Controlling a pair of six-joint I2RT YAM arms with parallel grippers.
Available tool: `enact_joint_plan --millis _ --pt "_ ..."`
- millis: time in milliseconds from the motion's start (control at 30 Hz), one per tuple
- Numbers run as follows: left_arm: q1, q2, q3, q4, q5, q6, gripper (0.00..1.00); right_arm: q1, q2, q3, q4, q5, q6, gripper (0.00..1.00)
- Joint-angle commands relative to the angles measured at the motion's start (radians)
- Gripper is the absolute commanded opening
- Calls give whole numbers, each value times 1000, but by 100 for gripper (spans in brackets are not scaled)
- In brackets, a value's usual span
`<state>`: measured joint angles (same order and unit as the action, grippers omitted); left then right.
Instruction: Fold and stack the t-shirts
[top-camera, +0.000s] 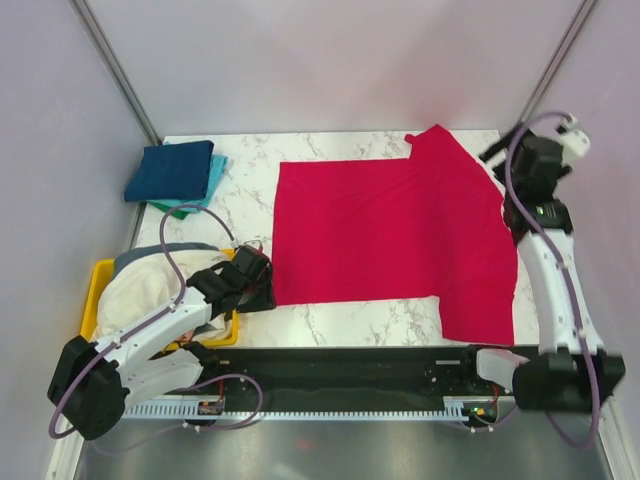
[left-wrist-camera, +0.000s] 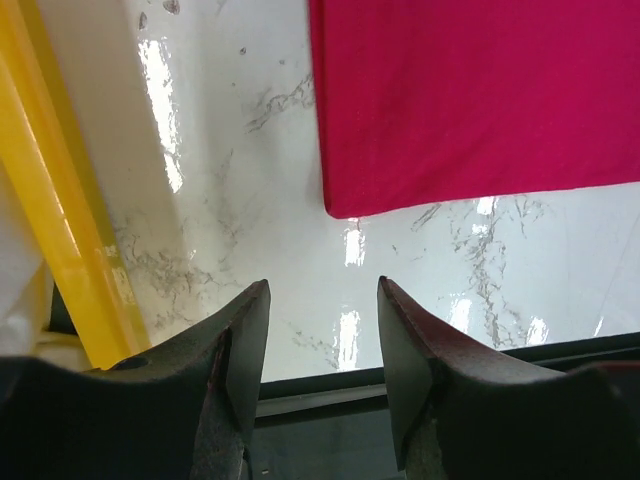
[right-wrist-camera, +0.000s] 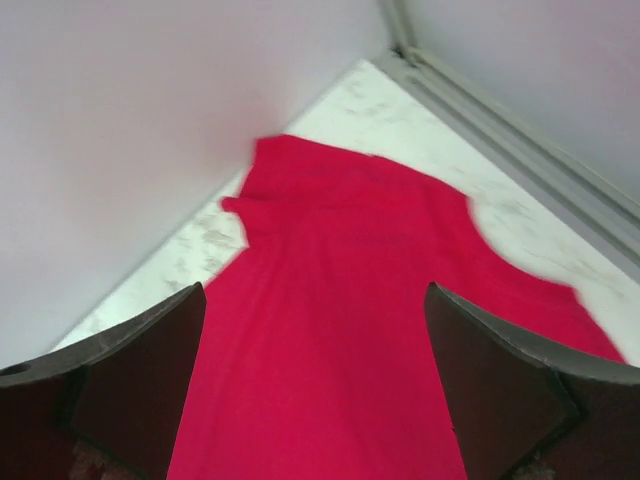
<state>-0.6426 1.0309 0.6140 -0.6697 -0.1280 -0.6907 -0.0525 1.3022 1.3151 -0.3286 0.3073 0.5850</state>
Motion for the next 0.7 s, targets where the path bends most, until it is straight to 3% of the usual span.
enact_joint_plan --millis 0,67,233,367,533,667 --pt "-3 -16 -51 119 -32 -56 55 -41 -192 -308 -89 89 47 98" --pt "-2 9 -81 186 -12 -50 56 -59 -366 -446 -131 90 52 98" --pt "0 113 -125 346 1 -30 57 -144 -484 -620 -185 -28 105 98" --pt "1 201 -138 427 5 -30 55 -148 -517 -651 -187 -79 113 98" --pt "4 205 -145 470 -22 -47 45 -148 -567 -710 -207 -141 145 98" --pt "6 210 -155 504 7 -38 30 -148 -575 -766 -280 -129 208 98"
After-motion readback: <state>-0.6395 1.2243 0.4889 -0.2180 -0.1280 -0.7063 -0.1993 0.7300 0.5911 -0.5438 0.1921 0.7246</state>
